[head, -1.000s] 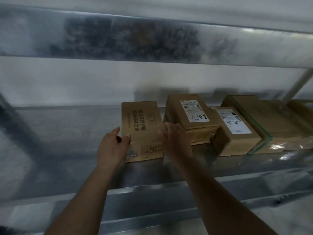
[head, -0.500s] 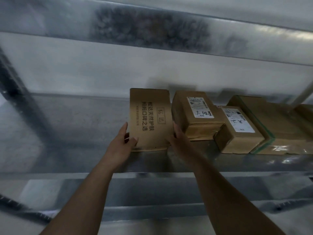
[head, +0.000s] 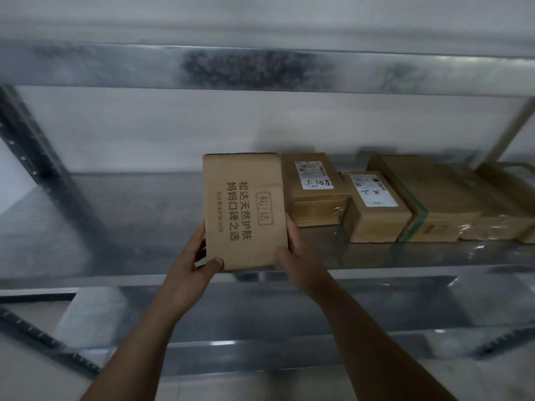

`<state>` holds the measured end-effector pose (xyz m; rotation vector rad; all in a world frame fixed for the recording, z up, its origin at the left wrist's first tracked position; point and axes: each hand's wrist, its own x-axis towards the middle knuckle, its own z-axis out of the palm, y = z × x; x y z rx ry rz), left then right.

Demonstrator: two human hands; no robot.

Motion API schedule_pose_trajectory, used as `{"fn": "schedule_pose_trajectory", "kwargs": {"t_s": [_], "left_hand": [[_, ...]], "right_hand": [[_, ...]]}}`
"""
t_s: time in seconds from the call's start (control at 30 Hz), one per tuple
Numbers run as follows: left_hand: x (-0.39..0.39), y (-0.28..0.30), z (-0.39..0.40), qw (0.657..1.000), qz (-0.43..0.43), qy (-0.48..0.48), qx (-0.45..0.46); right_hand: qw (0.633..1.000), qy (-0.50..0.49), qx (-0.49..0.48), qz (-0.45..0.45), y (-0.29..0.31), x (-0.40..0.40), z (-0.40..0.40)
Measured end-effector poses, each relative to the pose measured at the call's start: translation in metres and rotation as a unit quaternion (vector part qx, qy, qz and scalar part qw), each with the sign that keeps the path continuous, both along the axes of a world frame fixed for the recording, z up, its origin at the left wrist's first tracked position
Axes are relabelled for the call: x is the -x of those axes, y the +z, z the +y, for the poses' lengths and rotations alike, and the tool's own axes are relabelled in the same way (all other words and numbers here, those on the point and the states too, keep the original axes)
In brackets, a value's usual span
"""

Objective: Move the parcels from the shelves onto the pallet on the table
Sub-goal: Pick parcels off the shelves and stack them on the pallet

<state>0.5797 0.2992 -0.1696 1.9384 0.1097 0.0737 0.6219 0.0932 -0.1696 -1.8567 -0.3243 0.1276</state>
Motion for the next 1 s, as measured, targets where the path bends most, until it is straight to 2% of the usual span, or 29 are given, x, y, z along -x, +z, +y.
{"fn": "schedule_pose_trajectory", "kwargs": {"t_s": [0.33,0.7,0.87,1.0], "left_hand": [[0.043,0.017,-0.078,0.997,-0.057,-0.048,-0.014],[0.056,0.009,-0.217,0.982,-0.049,-0.184,-0.01],[0.064,0.004,-0.289,0.967,-0.047,-0.251,-0.004],[0.075,0.001,-0.346,0.951,-0.045,-0.306,0.01]], "right_hand": [[0.997,-0.066,-0.021,-0.03,0.008,0.062,-0.078],[0.976,-0.204,-0.003,-0.076,0.007,0.129,-0.215],[0.965,-0.241,-0.024,-0.098,0.014,0.171,-0.281],[0.951,-0.296,-0.025,-0.084,0.011,0.207,-0.33]]}}
